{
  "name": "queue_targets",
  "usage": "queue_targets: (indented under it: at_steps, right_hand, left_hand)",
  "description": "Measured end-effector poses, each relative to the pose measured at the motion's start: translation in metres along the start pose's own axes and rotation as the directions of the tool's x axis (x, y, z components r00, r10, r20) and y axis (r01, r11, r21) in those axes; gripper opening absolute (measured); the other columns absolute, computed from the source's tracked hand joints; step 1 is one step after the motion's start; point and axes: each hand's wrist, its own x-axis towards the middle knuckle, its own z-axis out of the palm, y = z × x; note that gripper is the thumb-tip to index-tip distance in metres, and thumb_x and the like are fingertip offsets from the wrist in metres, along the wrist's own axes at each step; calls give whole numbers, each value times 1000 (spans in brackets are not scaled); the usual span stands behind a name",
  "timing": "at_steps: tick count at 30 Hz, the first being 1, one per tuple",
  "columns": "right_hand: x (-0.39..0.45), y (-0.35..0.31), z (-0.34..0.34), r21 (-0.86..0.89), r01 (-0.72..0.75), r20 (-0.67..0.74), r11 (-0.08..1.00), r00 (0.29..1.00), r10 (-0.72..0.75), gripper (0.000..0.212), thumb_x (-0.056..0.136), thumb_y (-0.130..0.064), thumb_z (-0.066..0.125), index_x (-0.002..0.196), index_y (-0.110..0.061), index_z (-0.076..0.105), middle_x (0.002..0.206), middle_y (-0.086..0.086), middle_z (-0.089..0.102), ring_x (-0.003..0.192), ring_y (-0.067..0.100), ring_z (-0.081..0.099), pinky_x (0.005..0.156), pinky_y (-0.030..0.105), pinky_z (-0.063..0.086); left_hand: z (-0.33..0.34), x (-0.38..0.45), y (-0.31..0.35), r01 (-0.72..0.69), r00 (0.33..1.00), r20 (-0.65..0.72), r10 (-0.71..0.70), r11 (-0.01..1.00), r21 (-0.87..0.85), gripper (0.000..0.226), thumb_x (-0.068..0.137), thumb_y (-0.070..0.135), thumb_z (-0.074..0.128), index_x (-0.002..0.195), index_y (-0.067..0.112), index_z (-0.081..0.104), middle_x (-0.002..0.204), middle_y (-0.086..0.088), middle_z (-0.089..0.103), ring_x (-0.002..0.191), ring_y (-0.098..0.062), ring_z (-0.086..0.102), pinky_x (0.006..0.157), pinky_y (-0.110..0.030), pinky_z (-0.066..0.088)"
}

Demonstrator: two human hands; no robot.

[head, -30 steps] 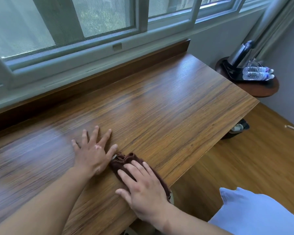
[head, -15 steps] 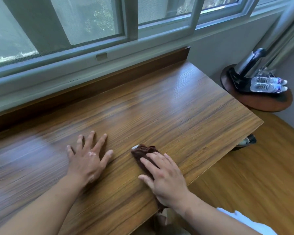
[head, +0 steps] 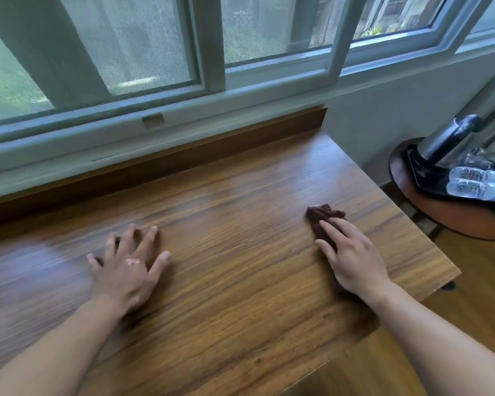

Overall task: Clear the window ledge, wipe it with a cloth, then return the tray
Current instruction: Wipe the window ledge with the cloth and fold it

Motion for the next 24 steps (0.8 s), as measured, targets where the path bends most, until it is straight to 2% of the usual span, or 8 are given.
queue_targets:
  at_steps: [3,6,9,11,14,18,20,24]
  right_hand:
    - [20,6,5,9,-14,-1,1000,1000,14,43,100,-33,55,137,-12,61,139,9,56,130,32,52,110,46,43]
    - [24,-18,12,5,5,22,1000,1000,-5,44,97,-24,58,139,-11,58,145,13,53,135,34,47,115,48,38]
    - [19,-67,29,36,169,13,985,986,-169,42,93,-17,66,135,-12,63,141,15,56,131,36,52,114,47,39]
    - [16,-107,43,52,300,39,953,952,-302,40,96,-23,57,135,-14,63,141,12,57,132,34,52,114,46,35]
    - [22,-163,57,104,405,103,908,904,-415,47,97,-35,42,137,-18,61,142,8,56,134,30,51,116,45,37]
    - [44,-214,70,144,504,169,852,836,-523,48,96,-39,51,138,-19,59,143,7,57,135,30,51,115,47,35]
    - [58,-233,76,167,542,200,823,799,-567,49,96,-39,54,142,-19,55,146,8,54,139,30,46,117,49,30]
    - [101,-254,79,196,555,275,808,760,-589,50,105,-36,42,153,-21,40,160,5,36,150,26,26,124,48,10]
  left_hand:
    - [-2,1,3,35,999,19,-35,999,-5,78,83,80,5,156,53,-3,171,3,-6,156,-31,-5,119,-68,4]
    - [0,1,0,57,998,26,-57,998,9,78,82,81,2,155,55,-6,170,4,-7,156,-31,-6,119,-69,6]
    - [0,-1,0,68,997,28,-68,998,14,79,80,82,-2,154,55,-8,170,5,-10,156,-30,-6,120,-68,5]
    - [-3,-2,0,64,997,30,-65,998,16,83,77,87,-7,153,56,-9,170,5,-11,156,-30,-8,119,-68,3]
    - [-10,3,-2,85,995,46,-85,996,-2,88,73,88,-12,154,55,-8,170,4,-11,156,-30,-11,119,-68,0]
    - [-16,15,-6,176,984,4,-176,984,-12,85,75,83,-4,155,55,0,171,5,-7,156,-29,-9,120,-68,1]
    - [-17,21,-9,193,981,-25,-193,981,-15,86,75,85,-6,155,55,2,171,6,-5,156,-29,-8,120,-67,3]
    - [-18,34,-9,194,980,-35,-194,981,4,104,60,91,-25,155,56,-1,171,5,-7,156,-28,-9,120,-67,2]
